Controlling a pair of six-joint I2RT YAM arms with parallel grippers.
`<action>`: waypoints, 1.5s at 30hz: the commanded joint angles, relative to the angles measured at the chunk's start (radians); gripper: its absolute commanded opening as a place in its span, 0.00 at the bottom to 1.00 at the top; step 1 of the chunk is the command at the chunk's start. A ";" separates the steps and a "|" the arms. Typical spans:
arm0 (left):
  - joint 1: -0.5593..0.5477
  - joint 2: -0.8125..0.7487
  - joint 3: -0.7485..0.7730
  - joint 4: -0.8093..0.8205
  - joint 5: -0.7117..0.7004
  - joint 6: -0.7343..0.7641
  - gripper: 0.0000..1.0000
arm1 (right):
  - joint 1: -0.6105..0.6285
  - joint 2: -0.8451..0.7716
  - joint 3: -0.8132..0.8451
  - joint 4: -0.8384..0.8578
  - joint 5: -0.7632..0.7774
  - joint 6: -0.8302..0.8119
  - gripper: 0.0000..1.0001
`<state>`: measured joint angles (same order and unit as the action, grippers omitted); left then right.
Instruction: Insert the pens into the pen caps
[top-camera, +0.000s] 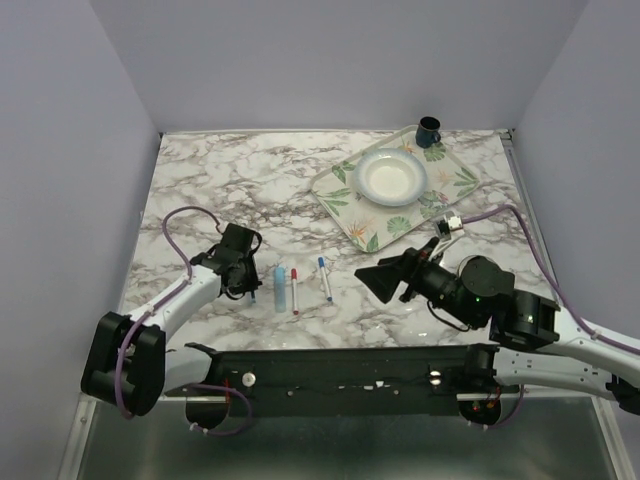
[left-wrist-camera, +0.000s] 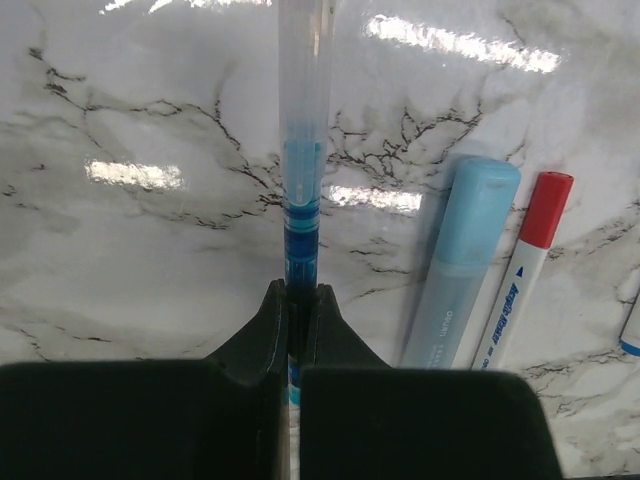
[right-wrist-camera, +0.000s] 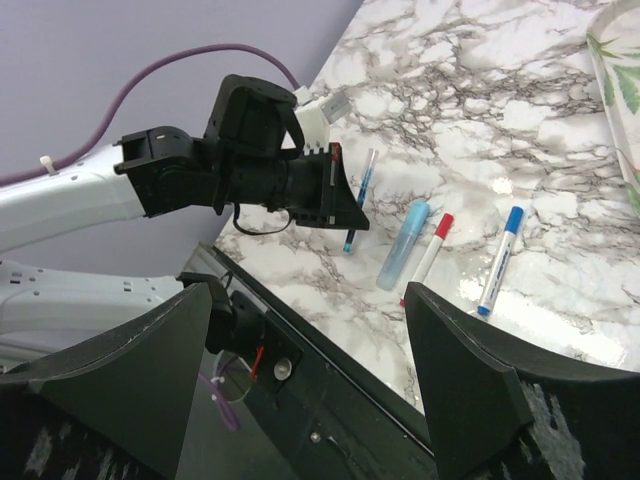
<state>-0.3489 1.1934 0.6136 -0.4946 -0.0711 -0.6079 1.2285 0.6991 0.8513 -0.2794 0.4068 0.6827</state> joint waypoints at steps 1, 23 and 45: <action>-0.004 0.041 -0.012 0.025 0.021 -0.078 0.04 | 0.002 0.005 -0.008 -0.006 0.018 -0.009 0.85; -0.013 -0.303 0.294 -0.168 0.071 0.032 0.77 | 0.002 0.066 0.063 -0.070 0.059 -0.041 0.87; -0.015 -0.792 0.061 0.432 0.418 0.031 0.99 | 0.002 -0.001 0.077 -0.121 0.219 -0.014 1.00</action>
<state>-0.3614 0.4252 0.6876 -0.1299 0.2943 -0.5926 1.2289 0.7185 0.9432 -0.4088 0.5865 0.6361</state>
